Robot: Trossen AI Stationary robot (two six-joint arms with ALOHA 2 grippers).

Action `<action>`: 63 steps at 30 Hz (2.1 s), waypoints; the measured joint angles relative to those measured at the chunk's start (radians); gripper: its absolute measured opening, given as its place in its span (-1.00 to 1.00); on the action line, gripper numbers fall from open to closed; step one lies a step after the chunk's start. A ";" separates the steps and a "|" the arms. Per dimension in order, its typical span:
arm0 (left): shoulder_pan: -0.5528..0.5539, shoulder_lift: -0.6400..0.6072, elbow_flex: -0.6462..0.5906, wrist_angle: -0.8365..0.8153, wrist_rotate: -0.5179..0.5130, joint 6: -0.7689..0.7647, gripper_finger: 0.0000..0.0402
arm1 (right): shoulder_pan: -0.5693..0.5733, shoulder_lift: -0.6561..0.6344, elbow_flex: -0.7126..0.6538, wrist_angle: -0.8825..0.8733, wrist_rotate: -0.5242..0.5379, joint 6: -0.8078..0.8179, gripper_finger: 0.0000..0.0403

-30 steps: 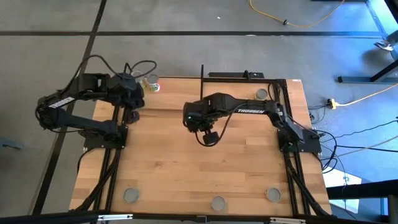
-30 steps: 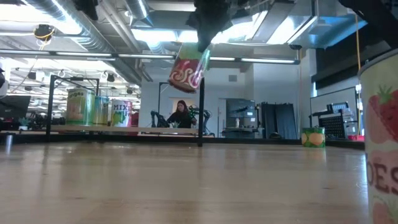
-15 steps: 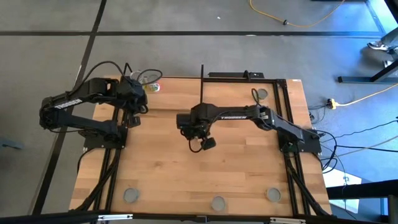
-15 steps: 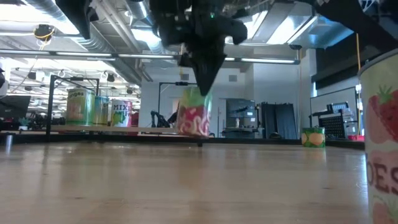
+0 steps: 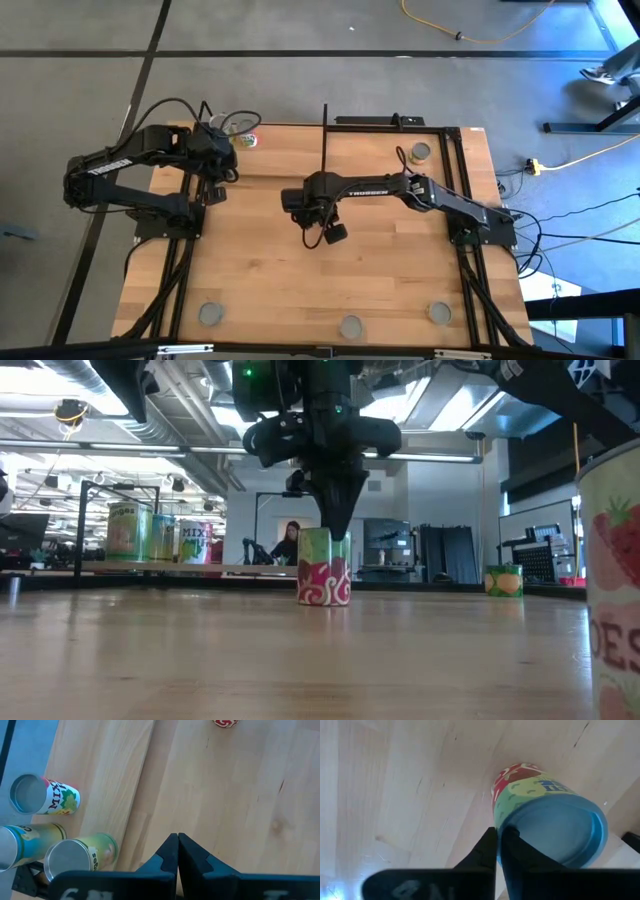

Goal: Pick and place cans onto a shelf
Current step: Put the canned spaghetti on the shelf

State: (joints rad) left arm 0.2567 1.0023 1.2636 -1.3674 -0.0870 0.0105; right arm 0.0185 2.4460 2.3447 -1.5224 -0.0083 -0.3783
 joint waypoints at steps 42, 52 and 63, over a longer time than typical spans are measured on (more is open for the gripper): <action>-0.082 0.024 0.000 0.286 0.182 0.271 -1.00 | 0.020 -0.483 0.011 -0.049 -0.048 0.350 -0.72; -0.182 0.120 -0.001 0.511 0.150 0.132 -0.82 | 0.047 -0.669 0.011 -0.049 -0.047 0.401 -0.77; -0.249 0.358 0.000 0.633 0.157 0.044 -0.62 | 0.057 -0.794 0.011 -0.049 -0.029 0.370 -0.77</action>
State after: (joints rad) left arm 0.0078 1.3602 1.2633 -0.7341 0.0697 0.0545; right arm 0.0757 1.6516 2.3562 -1.5711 -0.0378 -0.0086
